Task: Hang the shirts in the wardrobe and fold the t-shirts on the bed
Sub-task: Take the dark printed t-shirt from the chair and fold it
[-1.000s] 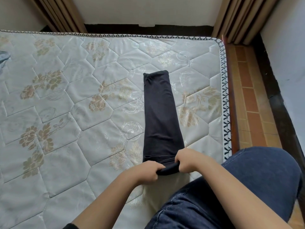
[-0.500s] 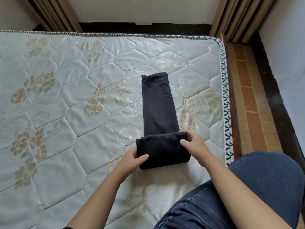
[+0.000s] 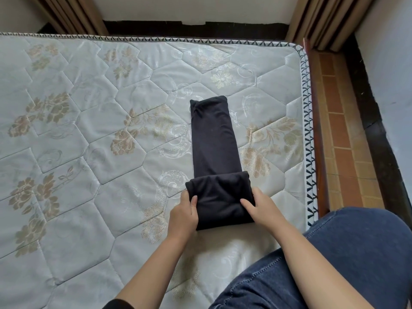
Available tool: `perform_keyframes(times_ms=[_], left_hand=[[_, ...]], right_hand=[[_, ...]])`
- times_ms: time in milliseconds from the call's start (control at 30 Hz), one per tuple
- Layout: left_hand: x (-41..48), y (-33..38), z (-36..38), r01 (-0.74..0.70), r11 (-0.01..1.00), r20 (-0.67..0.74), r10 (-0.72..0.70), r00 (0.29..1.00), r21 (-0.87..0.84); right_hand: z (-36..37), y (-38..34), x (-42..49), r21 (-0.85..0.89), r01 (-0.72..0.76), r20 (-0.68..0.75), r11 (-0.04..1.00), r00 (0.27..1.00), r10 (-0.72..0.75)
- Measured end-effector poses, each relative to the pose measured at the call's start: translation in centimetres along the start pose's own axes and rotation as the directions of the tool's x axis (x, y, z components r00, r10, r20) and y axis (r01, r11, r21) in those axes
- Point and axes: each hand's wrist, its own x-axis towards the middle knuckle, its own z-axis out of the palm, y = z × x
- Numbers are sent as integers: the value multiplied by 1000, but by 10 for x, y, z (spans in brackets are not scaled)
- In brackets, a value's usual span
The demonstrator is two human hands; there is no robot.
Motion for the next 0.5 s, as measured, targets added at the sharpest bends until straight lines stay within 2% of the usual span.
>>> perform_keyframes(times_ms=[67,167,267,433,500], left_hand=[[2,1,4,43,998,25,-42,999,-49],[9,-2,13,223,963,92,-211,973,-151],[11,-5,12,300,921,118,-278,953,-249],[-5,-10,7,128,991,42,-127,991,-38],[-6,-12,11,110,994,-2,-110,994,-22]], right_hand=[[2,-1,0,-68,-53,-6,996,999,53],[3,-4,1,-138,-106,-32,985,994,102],[5,-7,0,-136,-113,-55,984,993,107],[7,-6,-4,-6,-133,-88,991,987,132],[9,-6,-5,46,-146,-107,988,983,151]])
